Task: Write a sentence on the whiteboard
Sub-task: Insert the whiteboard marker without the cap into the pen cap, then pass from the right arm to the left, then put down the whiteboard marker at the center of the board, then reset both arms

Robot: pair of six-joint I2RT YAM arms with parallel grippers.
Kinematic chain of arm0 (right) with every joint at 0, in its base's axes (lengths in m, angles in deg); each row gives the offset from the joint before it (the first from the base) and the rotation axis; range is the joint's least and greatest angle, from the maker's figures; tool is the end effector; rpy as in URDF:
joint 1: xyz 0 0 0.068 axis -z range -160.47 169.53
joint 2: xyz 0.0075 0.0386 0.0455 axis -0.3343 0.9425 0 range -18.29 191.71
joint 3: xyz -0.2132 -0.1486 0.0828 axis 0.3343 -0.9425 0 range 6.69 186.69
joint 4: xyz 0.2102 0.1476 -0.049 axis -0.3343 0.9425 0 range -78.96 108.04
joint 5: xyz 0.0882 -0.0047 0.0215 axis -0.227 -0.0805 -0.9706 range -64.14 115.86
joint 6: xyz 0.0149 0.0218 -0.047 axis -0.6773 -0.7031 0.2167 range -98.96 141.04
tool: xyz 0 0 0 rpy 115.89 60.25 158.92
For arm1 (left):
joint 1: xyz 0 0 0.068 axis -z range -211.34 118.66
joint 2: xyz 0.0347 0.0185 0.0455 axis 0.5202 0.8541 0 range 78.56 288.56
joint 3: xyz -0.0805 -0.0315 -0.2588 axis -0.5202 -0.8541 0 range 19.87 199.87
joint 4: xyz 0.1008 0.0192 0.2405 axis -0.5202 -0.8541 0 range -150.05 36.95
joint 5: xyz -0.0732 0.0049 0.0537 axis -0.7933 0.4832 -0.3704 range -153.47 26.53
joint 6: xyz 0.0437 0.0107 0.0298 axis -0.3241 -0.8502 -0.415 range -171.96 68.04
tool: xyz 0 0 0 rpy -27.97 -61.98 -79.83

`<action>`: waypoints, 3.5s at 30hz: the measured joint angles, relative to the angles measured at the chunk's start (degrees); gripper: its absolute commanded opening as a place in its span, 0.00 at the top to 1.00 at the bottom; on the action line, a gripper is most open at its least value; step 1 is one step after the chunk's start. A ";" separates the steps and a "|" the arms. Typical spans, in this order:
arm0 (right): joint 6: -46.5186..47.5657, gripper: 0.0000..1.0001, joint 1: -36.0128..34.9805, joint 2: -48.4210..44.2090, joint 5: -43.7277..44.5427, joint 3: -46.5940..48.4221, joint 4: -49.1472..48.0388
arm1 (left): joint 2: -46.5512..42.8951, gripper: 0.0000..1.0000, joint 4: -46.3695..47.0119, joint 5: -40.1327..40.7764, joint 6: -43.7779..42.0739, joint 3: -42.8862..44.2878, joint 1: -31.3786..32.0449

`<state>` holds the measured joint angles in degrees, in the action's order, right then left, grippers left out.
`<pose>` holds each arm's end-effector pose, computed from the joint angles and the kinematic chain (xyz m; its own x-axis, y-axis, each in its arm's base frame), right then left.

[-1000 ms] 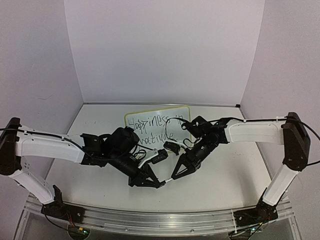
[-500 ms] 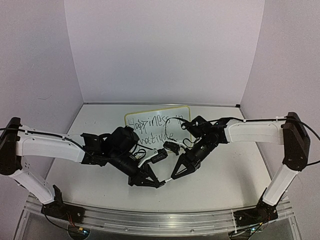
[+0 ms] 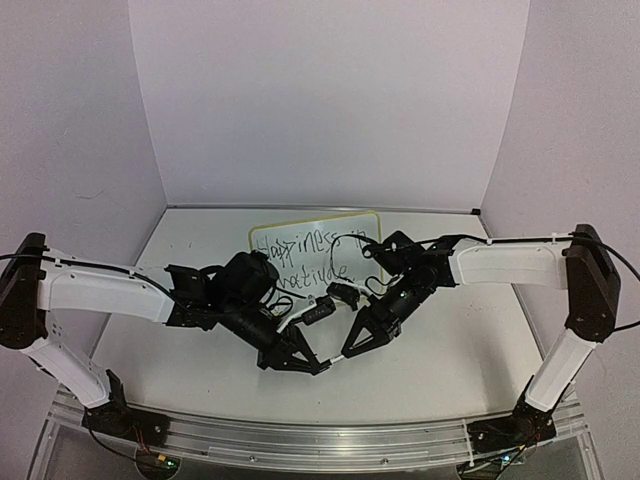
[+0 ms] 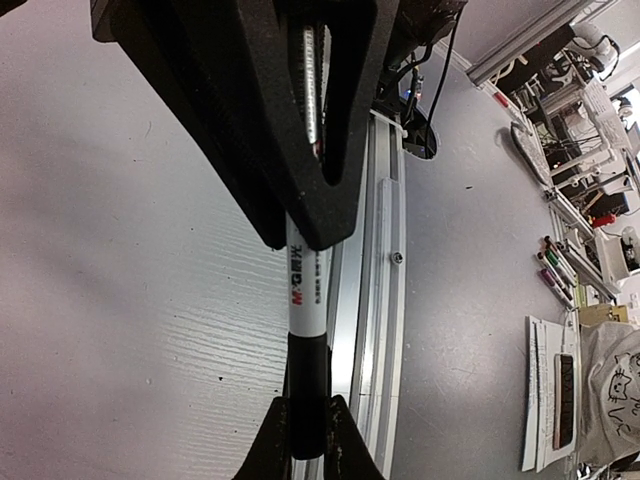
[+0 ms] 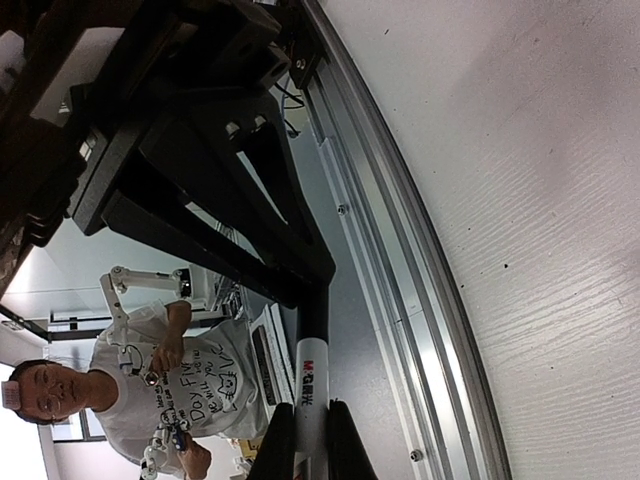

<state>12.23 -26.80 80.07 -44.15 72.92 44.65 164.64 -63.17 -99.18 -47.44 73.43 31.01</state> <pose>0.2058 0.2641 0.2167 -0.7008 -0.6582 -0.2750 -0.4115 0.0581 0.9096 0.1284 -0.2900 0.2261 -0.3858 0.5984 -0.7022 0.8908 0.0436 -0.4522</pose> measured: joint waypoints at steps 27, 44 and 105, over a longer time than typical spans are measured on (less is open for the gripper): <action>-0.52 1.00 -2.49 -2.22 -0.97 0.00 -6.09 | -8.11 0.41 5.42 5.95 -1.46 -1.40 -0.97; -0.71 1.00 -2.38 -2.61 -0.05 0.87 -6.21 | -6.10 0.53 2.31 2.67 -0.98 -2.32 0.42; -12.11 0.02 32.15 -38.25 62.48 -25.26 -21.24 | -6.08 0.56 -5.22 37.47 22.26 -17.35 -37.66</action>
<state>0.12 5.36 41.82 18.34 47.67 23.41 158.56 -68.39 -61.70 -25.18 56.08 -6.65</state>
